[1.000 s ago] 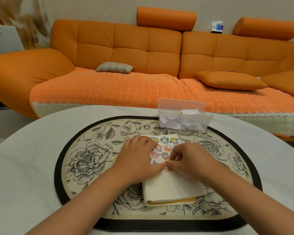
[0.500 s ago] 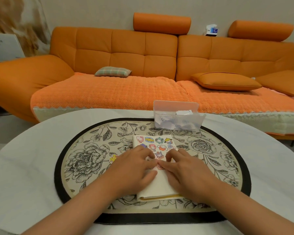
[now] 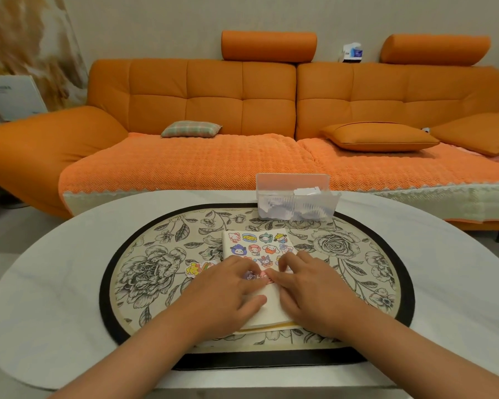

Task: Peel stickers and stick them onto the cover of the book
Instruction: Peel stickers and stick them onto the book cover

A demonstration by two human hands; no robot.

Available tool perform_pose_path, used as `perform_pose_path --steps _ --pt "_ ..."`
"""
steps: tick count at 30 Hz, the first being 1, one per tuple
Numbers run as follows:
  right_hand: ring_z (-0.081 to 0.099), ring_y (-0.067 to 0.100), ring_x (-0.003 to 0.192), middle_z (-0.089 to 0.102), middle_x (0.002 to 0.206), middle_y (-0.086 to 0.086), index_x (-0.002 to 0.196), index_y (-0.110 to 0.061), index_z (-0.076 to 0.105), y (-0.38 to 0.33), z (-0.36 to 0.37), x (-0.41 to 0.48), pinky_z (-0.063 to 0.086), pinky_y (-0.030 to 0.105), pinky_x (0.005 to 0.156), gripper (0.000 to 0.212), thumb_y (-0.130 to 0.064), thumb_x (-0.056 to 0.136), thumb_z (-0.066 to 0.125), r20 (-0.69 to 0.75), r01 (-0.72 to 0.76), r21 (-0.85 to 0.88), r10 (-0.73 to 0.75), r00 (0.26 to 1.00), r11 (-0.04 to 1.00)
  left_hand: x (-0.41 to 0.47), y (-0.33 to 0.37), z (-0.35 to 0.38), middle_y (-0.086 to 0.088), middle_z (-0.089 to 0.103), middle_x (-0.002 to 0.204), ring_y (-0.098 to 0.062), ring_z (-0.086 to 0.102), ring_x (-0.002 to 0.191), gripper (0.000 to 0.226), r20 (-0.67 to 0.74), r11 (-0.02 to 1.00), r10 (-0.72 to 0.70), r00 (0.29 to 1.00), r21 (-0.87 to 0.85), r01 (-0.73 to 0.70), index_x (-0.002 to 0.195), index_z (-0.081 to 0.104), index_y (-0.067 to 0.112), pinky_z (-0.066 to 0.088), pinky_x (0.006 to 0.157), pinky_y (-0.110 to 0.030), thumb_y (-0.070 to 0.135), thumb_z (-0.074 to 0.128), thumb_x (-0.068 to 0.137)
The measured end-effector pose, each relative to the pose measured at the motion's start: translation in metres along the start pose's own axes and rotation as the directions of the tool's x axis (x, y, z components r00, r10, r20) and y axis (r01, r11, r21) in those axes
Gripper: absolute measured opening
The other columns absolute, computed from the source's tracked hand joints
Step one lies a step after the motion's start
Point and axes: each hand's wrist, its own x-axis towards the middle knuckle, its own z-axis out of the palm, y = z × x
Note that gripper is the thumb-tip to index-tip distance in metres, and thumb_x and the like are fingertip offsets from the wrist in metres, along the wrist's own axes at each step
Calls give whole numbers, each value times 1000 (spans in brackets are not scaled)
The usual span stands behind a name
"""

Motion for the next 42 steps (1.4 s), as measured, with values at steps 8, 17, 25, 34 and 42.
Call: perform_pose_path --steps 8,17,25,34,42 --pt "53 16 84 63 106 -6 102 -26 72 0 1 -4 47 34 64 35 -38 93 41 -28 -2 23 3 1000 1000 11 5 5 11 34 141 -13 27 132 63 -12 992 -40 999 121 41 153 32 32 28 111 -34 61 32 97" --pt "51 16 87 60 111 -9 112 -29 70 3 -1 -4 48 33 63 39 -41 92 39 -16 -3 25 3 1000 1000 3 4 -1 9 37 145 -13 29 133 69 3 993 -10 1000 121 10 150 40 28 32 109 -33 64 23 94" --pt "48 19 101 54 125 -4 137 -32 54 2 3 -8 49 38 80 48 -41 95 32 31 -12 23 11 999 1000 -9 2 2 14 24 154 -6 15 142 54 27 1000 -7 1000 9 7 149 32 51 20 114 -28 66 35 97" --pt "59 15 82 68 106 -7 105 -28 73 1 -13 -9 45 33 70 31 -40 92 48 -2 133 -112 -134 991 985 -5 7 -1 13 34 156 -10 27 143 64 -28 997 -46 999 68 47 152 38 29 23 115 -29 62 29 98" --pt "62 11 90 67 103 -15 107 -35 74 -9 -32 14 47 30 77 42 -51 93 38 100 30 -8 -29 995 1000 -8 0 1 15 26 156 -3 16 142 65 11 991 -55 998 -123 56 155 32 25 13 115 -20 60 34 100"
